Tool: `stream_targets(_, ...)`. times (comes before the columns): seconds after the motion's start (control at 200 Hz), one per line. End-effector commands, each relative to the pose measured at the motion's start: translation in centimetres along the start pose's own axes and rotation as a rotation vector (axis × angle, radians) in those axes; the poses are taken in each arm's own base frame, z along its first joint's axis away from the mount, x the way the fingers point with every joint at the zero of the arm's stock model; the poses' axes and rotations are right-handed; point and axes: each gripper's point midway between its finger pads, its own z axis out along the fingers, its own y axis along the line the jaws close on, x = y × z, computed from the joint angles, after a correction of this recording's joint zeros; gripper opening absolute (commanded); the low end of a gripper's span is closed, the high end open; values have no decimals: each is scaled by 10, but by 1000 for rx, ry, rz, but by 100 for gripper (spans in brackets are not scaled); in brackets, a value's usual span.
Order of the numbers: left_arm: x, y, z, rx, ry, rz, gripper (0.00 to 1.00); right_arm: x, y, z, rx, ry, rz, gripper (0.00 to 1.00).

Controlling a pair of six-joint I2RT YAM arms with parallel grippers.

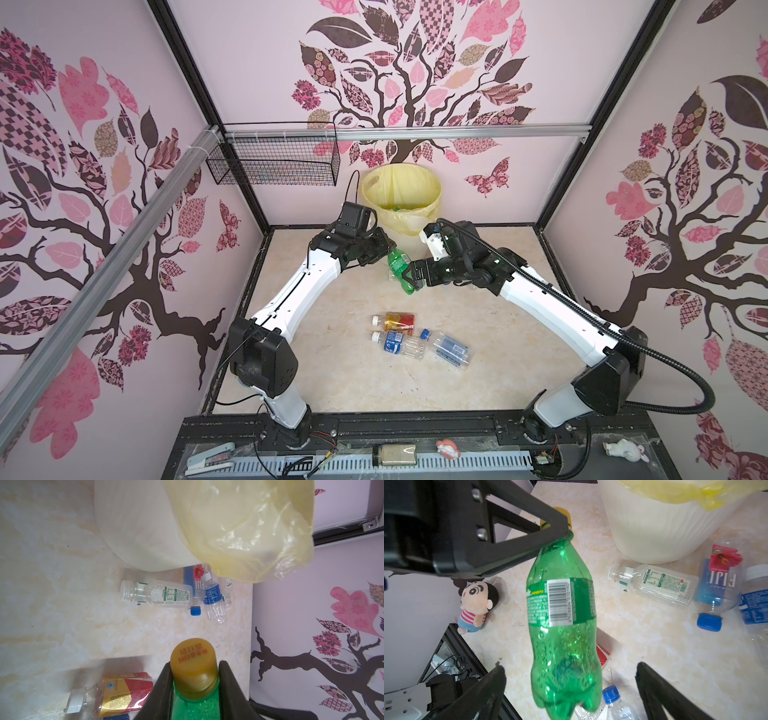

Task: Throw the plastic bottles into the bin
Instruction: 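Lift the yellow-capped bottle with left gripper while right gripper lifts the large green Sprite bottle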

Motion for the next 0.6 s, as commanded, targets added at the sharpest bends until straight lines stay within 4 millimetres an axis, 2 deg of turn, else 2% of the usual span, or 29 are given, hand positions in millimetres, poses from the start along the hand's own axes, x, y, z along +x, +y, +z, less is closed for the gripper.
stream_targets(0.0,-3,-28,-20,80,-13,41,19,-13,12,6,-71,-26,-1,100)
stream_targets(0.22,-4,-40,-28,128,-13,19,19,-13,14,22,-110,-21,13,96)
stream_targets(0.47,-9,-47,-34,144,-29,7,19,-15,13,34,-121,-18,22,77)
stream_targets(0.595,-11,-43,-30,131,-29,-8,25,-18,12,34,-115,-31,26,69)
